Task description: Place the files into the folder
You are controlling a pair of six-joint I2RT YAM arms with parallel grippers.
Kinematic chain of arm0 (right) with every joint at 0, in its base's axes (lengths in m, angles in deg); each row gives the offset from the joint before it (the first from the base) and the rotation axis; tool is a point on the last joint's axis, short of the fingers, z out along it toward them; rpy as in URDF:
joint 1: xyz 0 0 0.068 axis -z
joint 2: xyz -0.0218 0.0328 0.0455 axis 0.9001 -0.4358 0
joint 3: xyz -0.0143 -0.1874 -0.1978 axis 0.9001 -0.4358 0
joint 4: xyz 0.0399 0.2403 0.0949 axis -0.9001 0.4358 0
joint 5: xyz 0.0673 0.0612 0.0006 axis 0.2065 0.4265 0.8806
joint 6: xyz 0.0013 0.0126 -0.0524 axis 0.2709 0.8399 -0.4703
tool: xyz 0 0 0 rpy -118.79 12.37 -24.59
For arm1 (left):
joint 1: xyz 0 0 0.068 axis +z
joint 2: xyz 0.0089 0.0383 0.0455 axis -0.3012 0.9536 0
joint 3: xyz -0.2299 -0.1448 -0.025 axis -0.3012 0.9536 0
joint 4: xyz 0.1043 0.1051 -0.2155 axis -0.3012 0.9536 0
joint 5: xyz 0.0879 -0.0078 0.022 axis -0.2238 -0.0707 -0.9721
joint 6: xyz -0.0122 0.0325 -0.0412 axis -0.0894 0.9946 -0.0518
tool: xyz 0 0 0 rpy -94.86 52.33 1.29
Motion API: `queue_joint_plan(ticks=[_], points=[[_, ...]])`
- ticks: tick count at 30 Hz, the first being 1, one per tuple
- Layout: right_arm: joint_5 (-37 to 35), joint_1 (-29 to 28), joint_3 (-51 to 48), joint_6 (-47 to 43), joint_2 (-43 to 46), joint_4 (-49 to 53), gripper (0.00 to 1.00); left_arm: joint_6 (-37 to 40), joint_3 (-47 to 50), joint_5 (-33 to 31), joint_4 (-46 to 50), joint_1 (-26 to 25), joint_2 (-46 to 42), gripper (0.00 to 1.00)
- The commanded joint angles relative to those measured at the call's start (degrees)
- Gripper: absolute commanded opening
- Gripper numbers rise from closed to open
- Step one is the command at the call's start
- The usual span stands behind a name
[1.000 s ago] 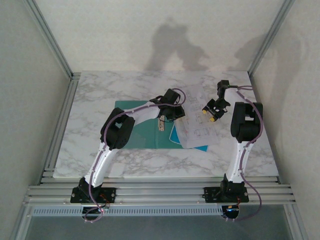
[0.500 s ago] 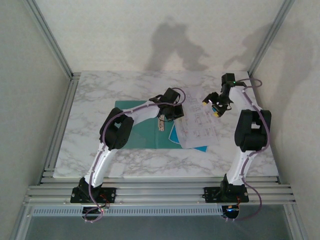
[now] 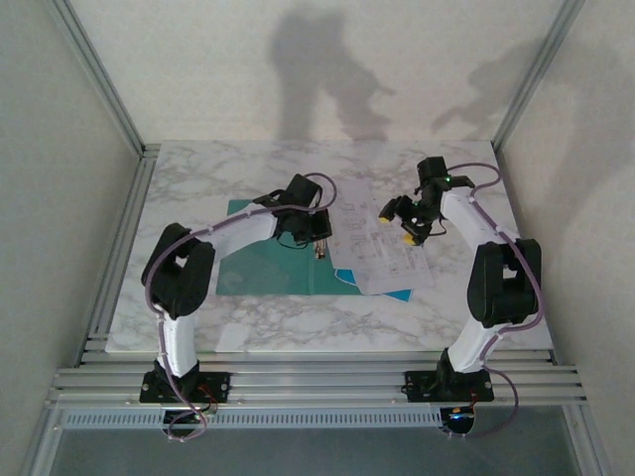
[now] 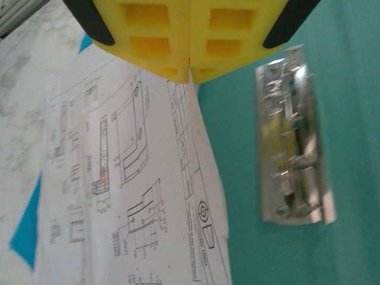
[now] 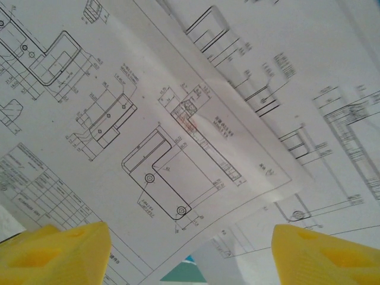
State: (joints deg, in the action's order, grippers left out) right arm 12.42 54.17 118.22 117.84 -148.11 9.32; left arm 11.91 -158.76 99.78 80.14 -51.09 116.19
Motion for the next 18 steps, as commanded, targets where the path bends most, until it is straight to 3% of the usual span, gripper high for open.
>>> queue_joint_plan(ticks=[1,18], points=[[2.0,-2.1,0.0,-0.4,-0.9,-1.8,0.72,4.2,4.3,-2.1,3.6,1.4,-4.4,0.00],[3.4,-12.1,9.1,0.5,-13.0,-3.3,0.70,10.9,16.2,-11.9,10.5,6.6,-14.4,0.00]])
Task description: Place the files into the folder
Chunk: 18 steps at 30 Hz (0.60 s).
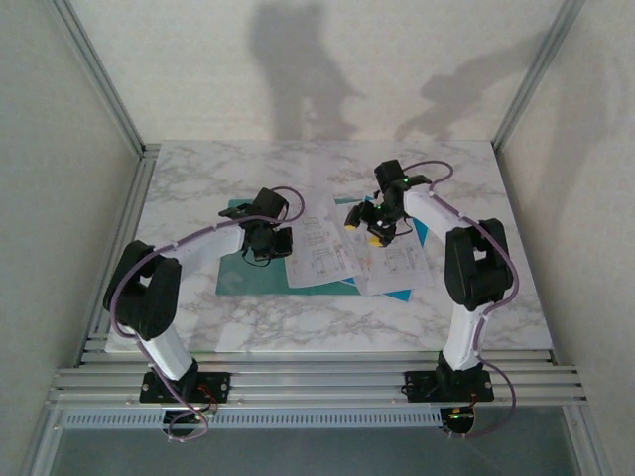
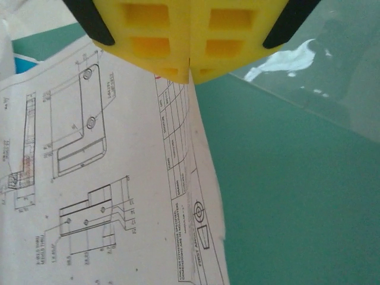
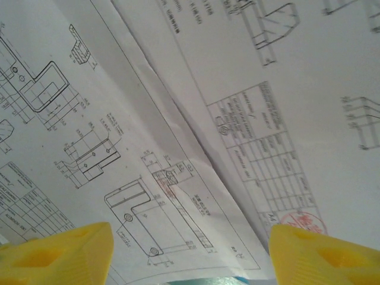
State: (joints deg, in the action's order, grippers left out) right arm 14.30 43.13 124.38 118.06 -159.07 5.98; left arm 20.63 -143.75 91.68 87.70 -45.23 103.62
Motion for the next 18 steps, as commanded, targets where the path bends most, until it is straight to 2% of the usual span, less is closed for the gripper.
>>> queue_joint_plan(ticks=[1,7,18], points=[[1.5,-1.4,3.5,0.2,-2.7,0.2,0.70,2.4,1.4,-4.2,3.0,0.8,-1.9,0.00],[2.2,-3.3,5.8,0.5,-6.2,-0.1,0.67,3.6,2.5,-5.8,4.1,2.1,-2.0,0.00],[5.9,-5.6,6.5,1.0,-10.4,-1.9,0.55,4.7,4.0,-5.8,2.8,3.8,-0.6,0.00]])
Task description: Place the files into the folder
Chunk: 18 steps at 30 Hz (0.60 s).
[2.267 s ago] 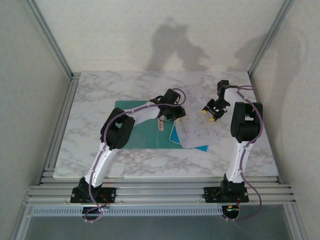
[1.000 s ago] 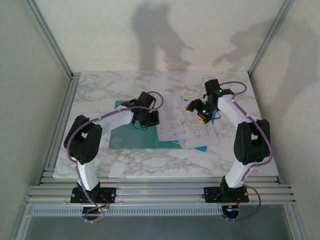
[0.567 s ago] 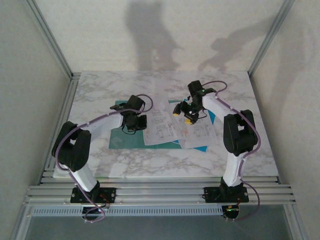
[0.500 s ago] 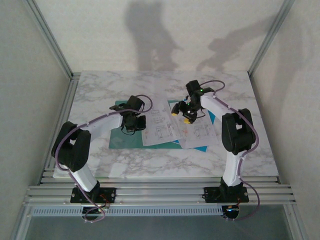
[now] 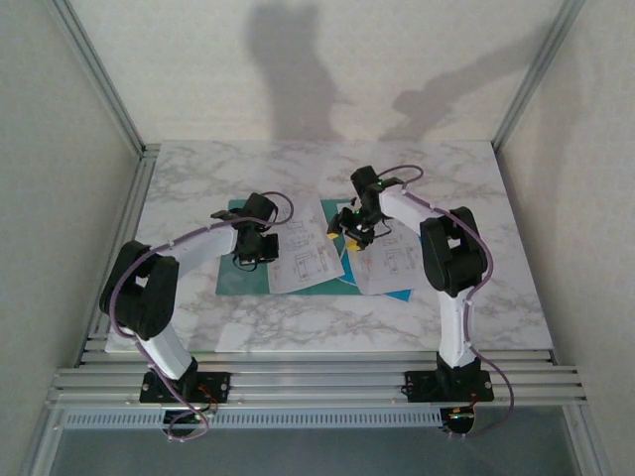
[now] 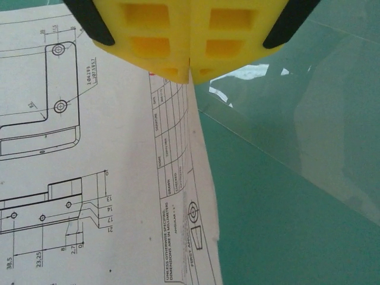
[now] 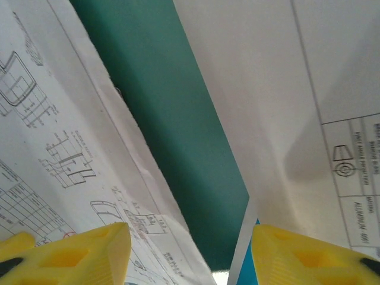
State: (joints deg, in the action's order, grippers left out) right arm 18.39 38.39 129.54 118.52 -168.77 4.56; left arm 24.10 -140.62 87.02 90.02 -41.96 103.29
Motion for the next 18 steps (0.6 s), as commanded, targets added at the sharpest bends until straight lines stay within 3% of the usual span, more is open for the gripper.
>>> queue_joint_plan(ticks=[1,18], points=[[2.0,-1.1,1.4,0.5,-0.9,-0.5,0.55,1.1,0.9,-1.0,0.3,0.5,-0.2,0.00],[6.6,-2.8,2.5,1.5,-3.0,-1.9,0.51,0.7,1.1,-0.1,-0.8,0.6,0.5,0.00]])
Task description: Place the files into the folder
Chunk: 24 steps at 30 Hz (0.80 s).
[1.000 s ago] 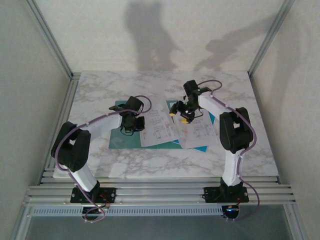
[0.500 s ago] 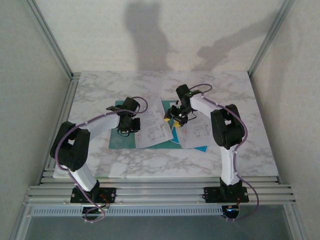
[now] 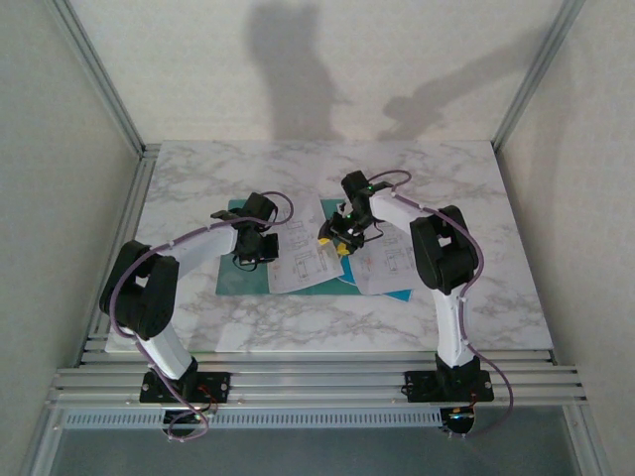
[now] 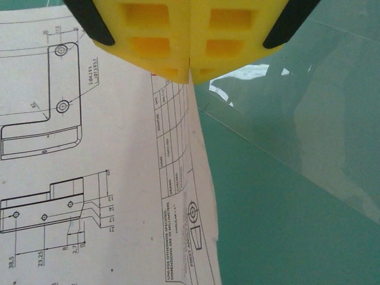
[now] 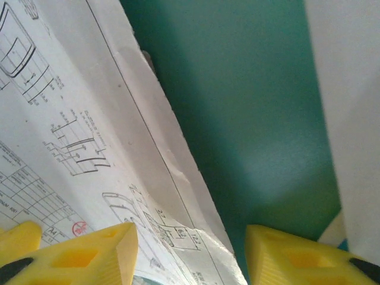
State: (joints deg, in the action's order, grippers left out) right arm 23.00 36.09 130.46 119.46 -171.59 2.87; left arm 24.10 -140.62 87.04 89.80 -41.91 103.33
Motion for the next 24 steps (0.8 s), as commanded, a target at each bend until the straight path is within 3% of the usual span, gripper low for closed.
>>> queue_joint_plan(ticks=[1,15,24], points=[[2.4,-0.5,1.5,0.6,0.5,-0.3,0.51,0.8,1.2,-0.2,-0.6,0.5,0.5,0.00],[13.1,-1.6,-5.5,3.8,7.3,-7.7,0.48,0.2,1.5,-0.3,-1.5,0.5,1.5,0.00],[11.0,-3.1,-8.6,1.7,6.1,-8.2,0.46,0.1,1.8,-0.4,-1.8,0.5,1.7,0.00]])
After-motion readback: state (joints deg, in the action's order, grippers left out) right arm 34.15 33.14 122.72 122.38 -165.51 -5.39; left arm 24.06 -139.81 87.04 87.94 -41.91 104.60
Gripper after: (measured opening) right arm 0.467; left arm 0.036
